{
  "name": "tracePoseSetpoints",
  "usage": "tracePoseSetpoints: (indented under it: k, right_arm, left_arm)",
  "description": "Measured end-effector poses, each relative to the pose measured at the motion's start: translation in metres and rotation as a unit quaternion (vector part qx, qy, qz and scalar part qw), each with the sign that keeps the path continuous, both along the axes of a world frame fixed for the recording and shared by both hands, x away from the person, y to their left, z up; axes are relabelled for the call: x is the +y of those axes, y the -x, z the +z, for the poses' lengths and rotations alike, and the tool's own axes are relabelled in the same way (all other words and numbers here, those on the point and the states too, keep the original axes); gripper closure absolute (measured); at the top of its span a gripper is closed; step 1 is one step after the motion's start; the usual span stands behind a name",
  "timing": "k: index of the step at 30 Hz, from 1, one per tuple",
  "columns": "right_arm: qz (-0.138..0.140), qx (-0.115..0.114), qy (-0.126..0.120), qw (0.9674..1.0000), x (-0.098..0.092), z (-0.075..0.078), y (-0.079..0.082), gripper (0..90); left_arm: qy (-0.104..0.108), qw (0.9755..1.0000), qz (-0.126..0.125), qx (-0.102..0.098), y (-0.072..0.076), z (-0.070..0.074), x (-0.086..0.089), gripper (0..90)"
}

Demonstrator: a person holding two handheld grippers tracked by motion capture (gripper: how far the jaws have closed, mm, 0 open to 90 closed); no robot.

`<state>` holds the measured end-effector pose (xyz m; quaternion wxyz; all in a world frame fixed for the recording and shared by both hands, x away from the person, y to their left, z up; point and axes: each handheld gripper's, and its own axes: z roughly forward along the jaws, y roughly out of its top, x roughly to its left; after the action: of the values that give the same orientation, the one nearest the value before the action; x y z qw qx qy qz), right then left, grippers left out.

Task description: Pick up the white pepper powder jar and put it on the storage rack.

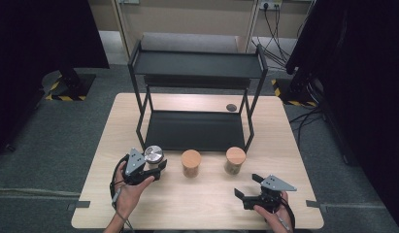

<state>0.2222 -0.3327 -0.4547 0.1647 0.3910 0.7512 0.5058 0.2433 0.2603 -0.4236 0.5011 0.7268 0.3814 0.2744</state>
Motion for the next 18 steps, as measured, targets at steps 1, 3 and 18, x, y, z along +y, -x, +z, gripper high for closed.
tracePoseSetpoints:
  k: [1,3,18]
  right_arm:
    - [0.000,0.000,0.000,1.0000,0.000,0.000,0.000,4.3]
    - [0.000,0.000,0.000,1.0000,0.000,0.000,0.000,4.3]
    - [0.001,0.001,0.000,1.0000,0.000,0.000,0.000,4.3]
  left_arm:
    - [0.000,1.0000,0.000,0.000,-0.001,0.000,0.000,31.0]
    - [0.000,1.0000,0.001,-0.001,-0.003,0.001,-0.001,31.1]
    - [0.003,1.0000,0.004,-0.007,-0.018,0.004,-0.007,31.0]
